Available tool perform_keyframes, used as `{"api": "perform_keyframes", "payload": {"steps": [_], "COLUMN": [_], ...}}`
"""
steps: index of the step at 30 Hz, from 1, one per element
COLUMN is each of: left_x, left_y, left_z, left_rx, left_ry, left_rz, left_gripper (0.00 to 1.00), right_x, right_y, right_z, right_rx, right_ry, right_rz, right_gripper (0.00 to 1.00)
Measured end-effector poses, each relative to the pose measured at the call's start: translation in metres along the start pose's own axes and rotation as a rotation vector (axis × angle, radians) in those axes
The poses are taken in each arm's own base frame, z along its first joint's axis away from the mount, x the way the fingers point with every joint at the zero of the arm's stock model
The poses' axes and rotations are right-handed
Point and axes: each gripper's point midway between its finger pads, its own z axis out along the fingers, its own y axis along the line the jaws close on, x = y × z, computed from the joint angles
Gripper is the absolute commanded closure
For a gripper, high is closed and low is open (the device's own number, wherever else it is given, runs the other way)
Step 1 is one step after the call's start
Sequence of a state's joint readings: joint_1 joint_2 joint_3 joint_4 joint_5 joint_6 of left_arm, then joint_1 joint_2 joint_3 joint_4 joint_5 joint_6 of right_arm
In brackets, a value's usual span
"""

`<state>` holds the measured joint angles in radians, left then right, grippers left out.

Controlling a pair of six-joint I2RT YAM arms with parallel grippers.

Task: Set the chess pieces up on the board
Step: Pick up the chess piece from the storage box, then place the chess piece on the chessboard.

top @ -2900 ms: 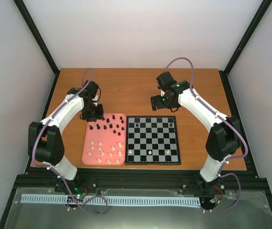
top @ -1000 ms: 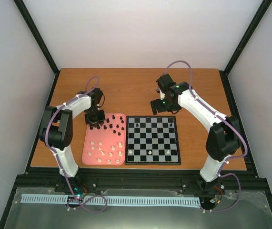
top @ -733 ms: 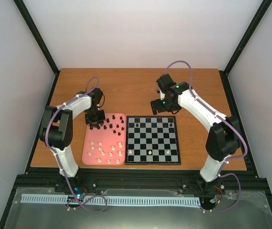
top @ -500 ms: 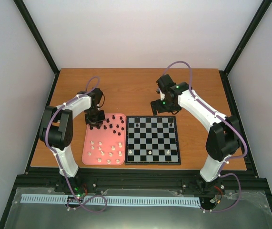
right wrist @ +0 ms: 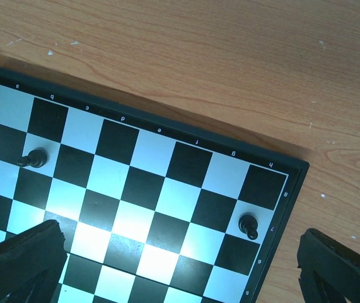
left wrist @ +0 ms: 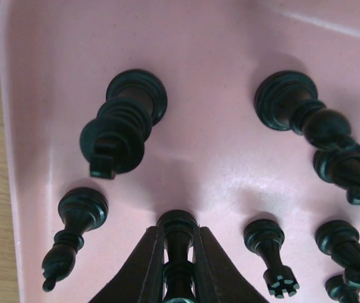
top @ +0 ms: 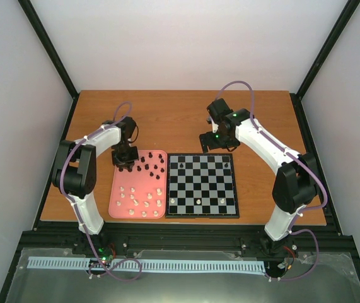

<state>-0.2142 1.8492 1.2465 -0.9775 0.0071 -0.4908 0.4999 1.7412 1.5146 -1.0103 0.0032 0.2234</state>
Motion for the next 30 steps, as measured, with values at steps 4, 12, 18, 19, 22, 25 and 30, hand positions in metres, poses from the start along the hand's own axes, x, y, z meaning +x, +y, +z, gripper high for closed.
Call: {"api": "perform_keyframes", "payload": {"steps": [4, 12, 18, 19, 22, 25, 30], "left_x": [0.004, 0.003, 0.003, 0.003, 0.005, 0.004, 0.0], "left_y": [0.002, -0.002, -0.016, -0.019, -0.039, -0.068, -0.122], "left_z": [-0.004, -0.045, -0.081, -0.086, -0.101, -0.116, -0.123], "left_rx": [-0.009, 0.035, 0.089, 0.095, 0.121, 0.151, 0.19], "left_ry": [0.017, -0.023, -0.064, -0.069, -0.082, -0.104, -0.109], "left_rz": [0.002, 0.019, 0.048, 0.057, 0.104, 0.166, 0.264], "left_gripper": [0.99, 0.99, 0.99, 0.99, 0.99, 0.99, 0.99], "right_x": [0.0, 0.0, -0.001, -0.001, -0.003, -0.005, -0.007], "right_y": [0.0, -0.001, -0.006, -0.007, -0.015, -0.026, -0.038], "right_z": [0.0, 0.0, 0.0, 0.0, -0.001, -0.001, -0.001], "right_rx": [0.0, 0.006, 0.021, 0.022, 0.03, 0.042, 0.051], "right_ry": [0.0, 0.001, -0.001, -0.001, -0.005, -0.006, -0.01], "right_rz": [0.0, 0.0, 0.004, 0.007, 0.021, 0.04, 0.068], "right_gripper": [0.01, 0.0, 0.0, 0.0, 0.0, 0.0, 0.0]}}
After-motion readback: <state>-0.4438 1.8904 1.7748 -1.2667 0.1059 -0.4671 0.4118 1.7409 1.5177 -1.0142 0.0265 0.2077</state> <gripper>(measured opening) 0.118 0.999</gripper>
